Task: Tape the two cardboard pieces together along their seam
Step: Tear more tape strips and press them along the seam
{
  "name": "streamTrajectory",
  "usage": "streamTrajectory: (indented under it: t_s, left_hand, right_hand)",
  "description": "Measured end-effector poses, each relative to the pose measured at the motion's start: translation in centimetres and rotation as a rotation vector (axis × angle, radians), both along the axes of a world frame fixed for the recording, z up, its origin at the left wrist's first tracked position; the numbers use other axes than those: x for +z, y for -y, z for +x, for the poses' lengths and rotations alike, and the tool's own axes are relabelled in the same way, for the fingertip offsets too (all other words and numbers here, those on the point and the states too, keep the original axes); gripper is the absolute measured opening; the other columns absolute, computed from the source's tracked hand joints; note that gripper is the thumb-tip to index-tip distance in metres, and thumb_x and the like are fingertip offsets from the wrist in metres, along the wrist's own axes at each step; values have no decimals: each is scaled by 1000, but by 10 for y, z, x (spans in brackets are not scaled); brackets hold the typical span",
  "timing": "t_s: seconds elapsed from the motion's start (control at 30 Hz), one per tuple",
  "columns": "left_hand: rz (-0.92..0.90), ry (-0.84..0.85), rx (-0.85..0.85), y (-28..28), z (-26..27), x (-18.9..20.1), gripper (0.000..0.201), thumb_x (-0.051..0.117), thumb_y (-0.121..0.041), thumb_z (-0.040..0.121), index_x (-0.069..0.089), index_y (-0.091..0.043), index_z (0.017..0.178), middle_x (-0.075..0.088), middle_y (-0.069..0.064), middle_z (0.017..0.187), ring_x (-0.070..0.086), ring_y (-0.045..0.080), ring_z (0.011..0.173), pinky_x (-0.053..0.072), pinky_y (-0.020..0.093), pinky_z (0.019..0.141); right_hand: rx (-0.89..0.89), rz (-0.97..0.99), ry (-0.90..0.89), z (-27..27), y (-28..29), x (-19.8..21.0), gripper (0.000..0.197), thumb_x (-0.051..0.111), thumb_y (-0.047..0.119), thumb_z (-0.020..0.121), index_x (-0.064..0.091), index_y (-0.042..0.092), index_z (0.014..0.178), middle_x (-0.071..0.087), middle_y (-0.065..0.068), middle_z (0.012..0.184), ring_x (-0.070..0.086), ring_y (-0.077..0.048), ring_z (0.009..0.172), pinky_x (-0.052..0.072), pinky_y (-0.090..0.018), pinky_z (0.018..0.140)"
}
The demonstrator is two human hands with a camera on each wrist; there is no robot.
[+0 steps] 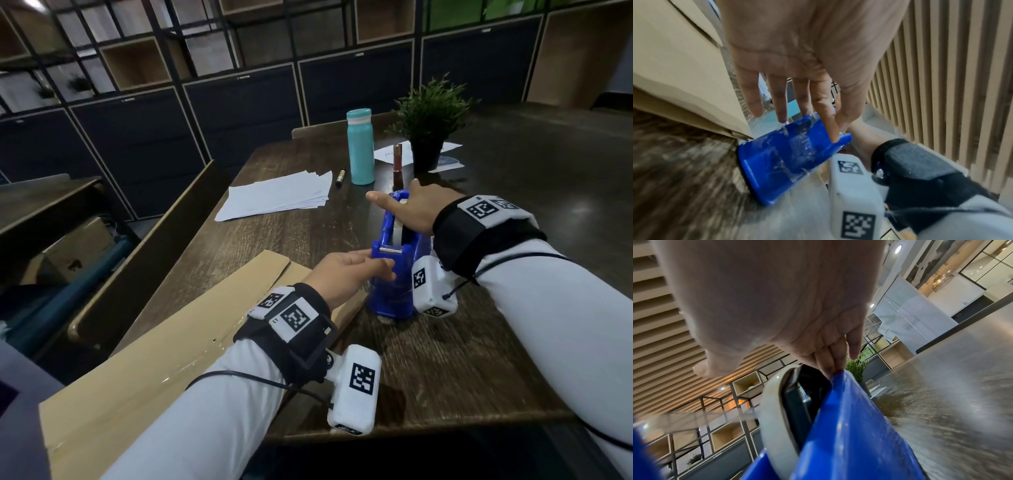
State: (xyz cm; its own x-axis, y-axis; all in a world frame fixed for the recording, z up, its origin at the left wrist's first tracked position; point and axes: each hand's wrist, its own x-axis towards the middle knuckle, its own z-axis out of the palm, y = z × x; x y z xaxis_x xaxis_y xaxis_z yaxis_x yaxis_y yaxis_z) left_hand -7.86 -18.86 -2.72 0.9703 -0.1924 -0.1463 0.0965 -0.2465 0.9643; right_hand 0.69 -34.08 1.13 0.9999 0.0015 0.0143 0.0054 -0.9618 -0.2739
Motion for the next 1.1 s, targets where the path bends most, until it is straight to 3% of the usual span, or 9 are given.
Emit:
streamTrajectory:
  t_s: [0.17,0.23,0.3,0.37,0.43,0.6,0.77,0.9,1.1]
  left_hand:
    - [90,91,-37,-2,3,-1,20,62,-15,90,69,-12,71,64,-11,116,56,-4,77,39,15,66]
    - [156,112,-63,-6,6,0,19,62,-16,90,71,-10,74,64,-11,118,58,-4,85,43,16,72]
    - [219,113,-110,-11,10,2,19,65,-19,88,72,-13,72,64,-9,122,59,-1,102,45,26,92]
    - [332,109,-184,-16,11,6,20,67,-22,86,72,-19,68,64,-7,125,52,4,122,36,38,108]
    - [434,113,-238,-23,10,14,20,66,-25,87,71,-22,68,67,-7,121,46,0,128,30,35,110]
    - [456,237,-197,-61,3,33,22,62,-30,90,73,-27,71,65,-13,122,53,-4,117,34,27,101]
    - [497,371,-57,-100,0,32,24,64,-36,85,76,-16,84,60,-15,125,54,0,114,39,26,95]
    - [498,446,16,-120,-4,32,30,62,-44,80,77,-18,85,59,-20,123,53,2,116,37,36,106]
    - [512,469,48,-140,-15,31,16,65,-36,84,76,-26,82,60,-16,122,53,0,113,41,36,104]
  right_hand:
    - [6,-11,-7,-2,-2,0,110,15,84,76,22,0,147,45,-19,142,52,-33,122,44,-38,91]
    - [8,-13,-4,-2,-1,0,110,15,84,76,22,0,148,45,-19,143,52,-33,122,44,-37,91]
    - [18,-9,-4,-2,0,0,111,14,84,77,19,0,149,43,-19,145,51,-32,123,44,-37,92]
    - [23,3,0,-1,1,0,111,14,84,77,19,0,149,42,-19,146,50,-32,125,43,-38,95]
    - [30,22,-11,-1,2,1,110,15,84,76,19,2,149,40,-19,147,47,-33,128,41,-40,99]
    - [126,102,31,-13,3,11,99,22,80,80,14,13,152,21,-14,157,30,-30,141,30,-42,112]
    - [368,84,328,-36,-21,39,57,41,58,92,56,13,123,55,-8,126,52,-24,114,43,-38,96]
    - [580,162,234,-54,-58,44,32,55,47,90,67,22,106,61,10,107,56,-10,104,39,-24,83]
    - [654,382,110,-58,-101,19,20,64,38,86,72,21,95,65,12,92,58,-5,89,43,-22,72]
